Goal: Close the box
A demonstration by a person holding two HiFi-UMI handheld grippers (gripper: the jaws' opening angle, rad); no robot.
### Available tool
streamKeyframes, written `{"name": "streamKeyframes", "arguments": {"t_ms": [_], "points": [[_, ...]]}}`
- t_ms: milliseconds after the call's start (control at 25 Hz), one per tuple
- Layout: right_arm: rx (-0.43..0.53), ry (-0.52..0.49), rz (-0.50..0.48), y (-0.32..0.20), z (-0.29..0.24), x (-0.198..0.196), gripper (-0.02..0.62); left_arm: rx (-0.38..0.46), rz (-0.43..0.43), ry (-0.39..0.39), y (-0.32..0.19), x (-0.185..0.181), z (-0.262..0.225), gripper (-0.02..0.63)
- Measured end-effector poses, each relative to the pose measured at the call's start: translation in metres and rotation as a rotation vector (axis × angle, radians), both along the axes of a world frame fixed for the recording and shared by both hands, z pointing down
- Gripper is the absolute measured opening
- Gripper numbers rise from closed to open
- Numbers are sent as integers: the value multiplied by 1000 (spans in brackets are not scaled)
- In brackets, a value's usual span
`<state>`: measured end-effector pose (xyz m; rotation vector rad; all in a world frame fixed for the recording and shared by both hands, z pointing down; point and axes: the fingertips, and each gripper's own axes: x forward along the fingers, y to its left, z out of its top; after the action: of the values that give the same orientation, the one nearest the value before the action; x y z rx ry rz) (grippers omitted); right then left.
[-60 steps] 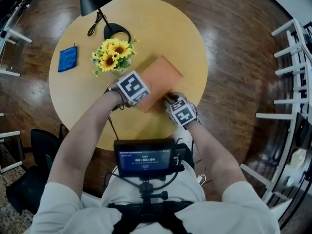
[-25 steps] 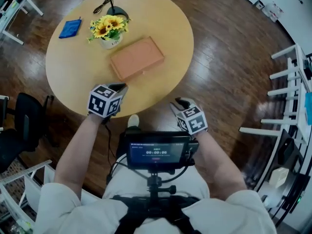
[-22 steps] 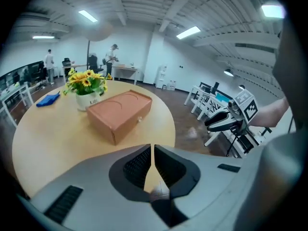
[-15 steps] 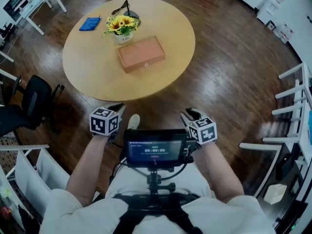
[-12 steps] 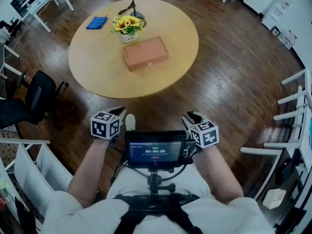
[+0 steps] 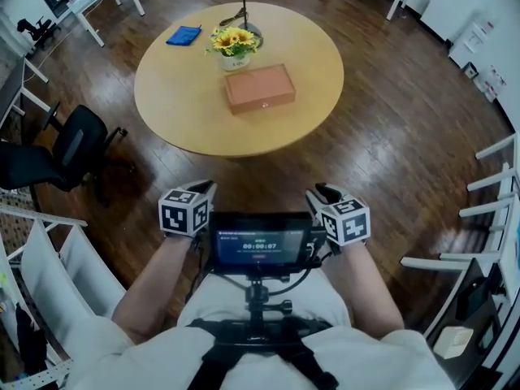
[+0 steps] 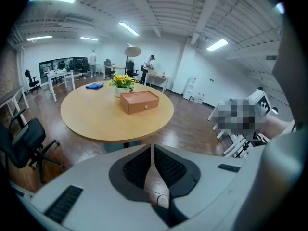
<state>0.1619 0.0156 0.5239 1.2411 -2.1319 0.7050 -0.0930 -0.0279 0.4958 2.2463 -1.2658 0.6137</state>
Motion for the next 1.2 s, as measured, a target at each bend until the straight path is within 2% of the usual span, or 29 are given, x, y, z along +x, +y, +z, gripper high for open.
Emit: {"name": "streamKeyframes", "arguments": {"t_ms": [200, 480, 880, 1200], "points": [[1, 19, -35, -6, -10, -7, 123, -1, -54, 22, 0, -13, -8, 18], [-5, 34, -54, -6, -19, -15, 123, 5, -80, 35, 4, -21, -8, 18], [-16, 63, -92, 3, -22, -28, 123, 6, -80, 50, 11, -25, -7, 18], [7, 62, -94, 17, -21, -46, 123, 17, -74, 46, 29, -42, -5, 18]]}}
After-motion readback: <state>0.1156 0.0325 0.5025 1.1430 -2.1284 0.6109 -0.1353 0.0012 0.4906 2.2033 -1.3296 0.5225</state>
